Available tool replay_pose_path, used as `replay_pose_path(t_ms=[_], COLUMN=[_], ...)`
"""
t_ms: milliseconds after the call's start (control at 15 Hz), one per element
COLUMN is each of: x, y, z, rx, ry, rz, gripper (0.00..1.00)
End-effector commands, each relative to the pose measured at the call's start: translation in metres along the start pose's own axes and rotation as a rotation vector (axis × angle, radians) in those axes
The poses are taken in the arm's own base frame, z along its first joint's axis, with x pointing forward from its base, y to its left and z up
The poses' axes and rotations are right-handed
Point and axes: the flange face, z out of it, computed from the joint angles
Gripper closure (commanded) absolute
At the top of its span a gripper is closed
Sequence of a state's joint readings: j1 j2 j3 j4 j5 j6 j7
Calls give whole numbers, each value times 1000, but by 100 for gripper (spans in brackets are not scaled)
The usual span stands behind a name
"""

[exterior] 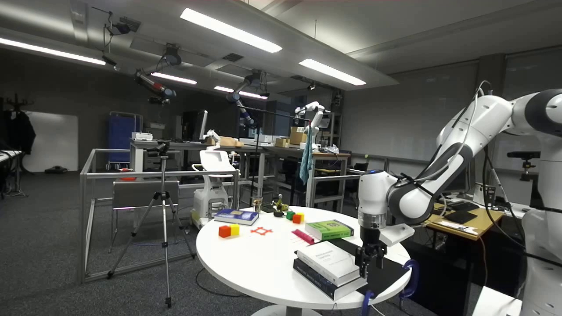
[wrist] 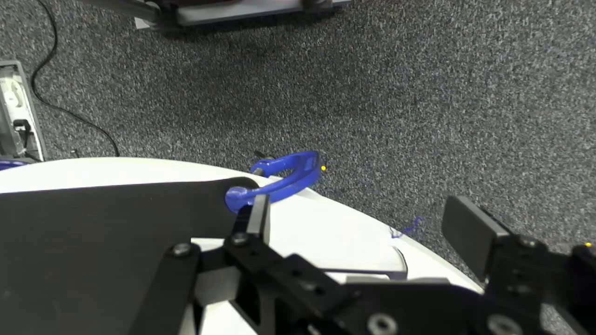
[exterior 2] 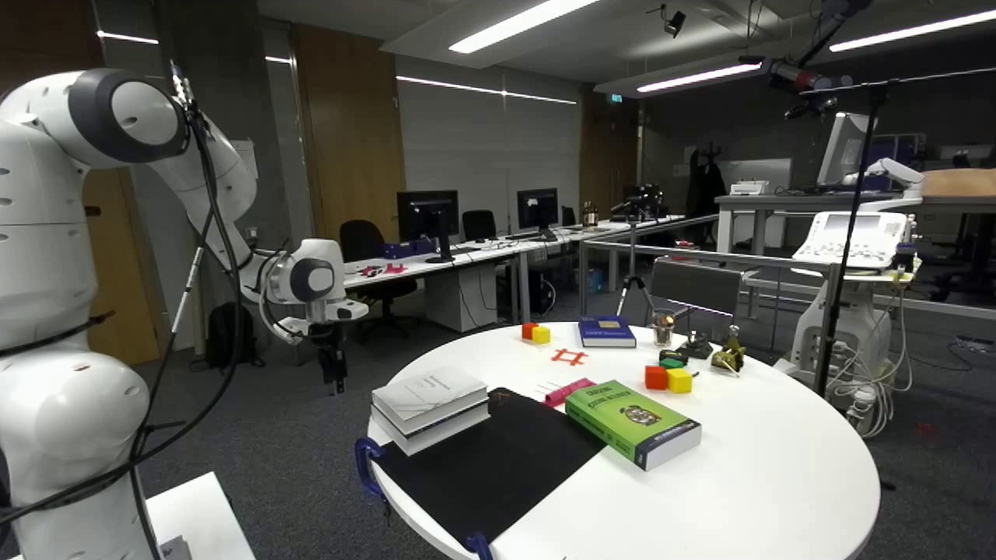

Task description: Push the white book backwards slightly

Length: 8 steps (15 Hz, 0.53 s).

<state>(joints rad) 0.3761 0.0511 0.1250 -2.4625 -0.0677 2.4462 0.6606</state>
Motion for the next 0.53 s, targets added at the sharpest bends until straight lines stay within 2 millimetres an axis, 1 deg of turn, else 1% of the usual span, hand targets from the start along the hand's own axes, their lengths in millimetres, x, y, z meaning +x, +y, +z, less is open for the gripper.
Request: replay_pose_path(t_ms=[0, 267, 467], x=[-15, -14, -12], y=[8, 14, 25], z=[-46, -85, -104], rx=[29, 68, 55], ry=[82, 195, 270], rz=[24, 90, 65], gripper=[0, 0, 0])
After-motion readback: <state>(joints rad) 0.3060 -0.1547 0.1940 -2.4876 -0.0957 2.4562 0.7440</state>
